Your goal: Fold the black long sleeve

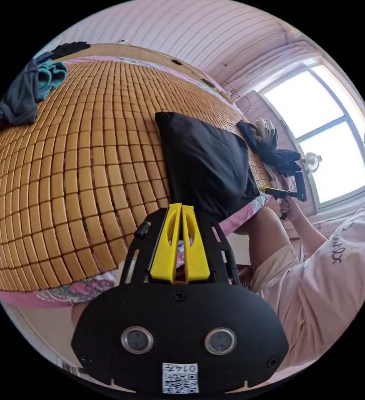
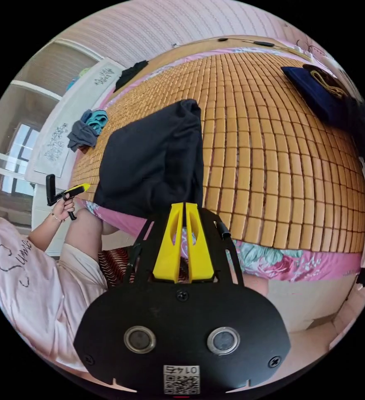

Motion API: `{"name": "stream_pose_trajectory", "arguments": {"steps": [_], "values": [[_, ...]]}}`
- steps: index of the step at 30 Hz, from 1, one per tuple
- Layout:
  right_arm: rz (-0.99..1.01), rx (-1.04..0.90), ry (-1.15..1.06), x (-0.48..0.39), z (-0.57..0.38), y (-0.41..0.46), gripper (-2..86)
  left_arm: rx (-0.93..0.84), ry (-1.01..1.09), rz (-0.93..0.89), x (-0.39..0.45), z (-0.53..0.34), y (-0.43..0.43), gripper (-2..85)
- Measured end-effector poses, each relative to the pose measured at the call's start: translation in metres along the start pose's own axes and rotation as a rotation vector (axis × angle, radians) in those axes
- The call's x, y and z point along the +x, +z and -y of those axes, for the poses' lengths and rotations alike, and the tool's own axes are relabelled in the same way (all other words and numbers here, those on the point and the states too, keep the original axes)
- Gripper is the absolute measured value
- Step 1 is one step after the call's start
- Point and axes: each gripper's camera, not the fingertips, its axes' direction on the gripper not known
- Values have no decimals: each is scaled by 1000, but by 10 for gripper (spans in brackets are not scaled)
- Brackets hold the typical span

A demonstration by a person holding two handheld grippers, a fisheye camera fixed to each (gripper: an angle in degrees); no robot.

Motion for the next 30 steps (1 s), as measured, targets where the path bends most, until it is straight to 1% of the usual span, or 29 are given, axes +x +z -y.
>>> {"name": "stream_pose_trajectory", "arguments": {"steps": [4, 6, 8, 10, 12, 13, 14, 16, 19, 21, 22, 25, 28, 30], "values": [[-47, 63, -1, -14, 6, -11, 40, 5, 15, 60, 20, -11, 3, -5], [-75, 93, 3, -23, 20, -10, 78, 17, 36, 79, 32, -5, 11, 2], [-60, 99, 23, -27, 29, -1, 90, 56, 61, 90, 47, 5, 30, 48], [-28, 64, 33, -30, 36, 13, 90, 19, 54, 78, 53, 11, 55, 72], [-59, -12, 59, -33, 41, 33, 66, -73, 41, 86, 56, 12, 83, 67], [-66, -18, 59, -35, 41, 35, 53, -121, 44, 115, 59, 9, 97, 37], [-68, -2, 52, -40, 40, 33, 35, -104, 82, 131, 66, 3, 97, 15], [-65, 32, 35, -47, 39, 25, 24, -64, 112, 180, 74, -7, 90, -1], [-35, 19, 34, -55, 40, 26, 16, 10, 90, 172, 78, -27, 78, -8], [-59, -47, 46, -59, 45, 45, 16, -18, 64, 179, 74, -39, 90, -9], [-68, -64, 50, -60, 47, 50, 17, -68, 44, 193, 72, -46, 104, -8], [-96, -64, 56, -72, 51, 55, 24, -76, 37, 218, 76, -63, 120, -4], [-169, -109, 14, -85, 55, 51, 41, -89, 29, 242, 83, -79, 124, 22], [-295, -98, -90, -104, 63, 40, 31, -71, 52, 306, 87, -93, 118, 29]]}}
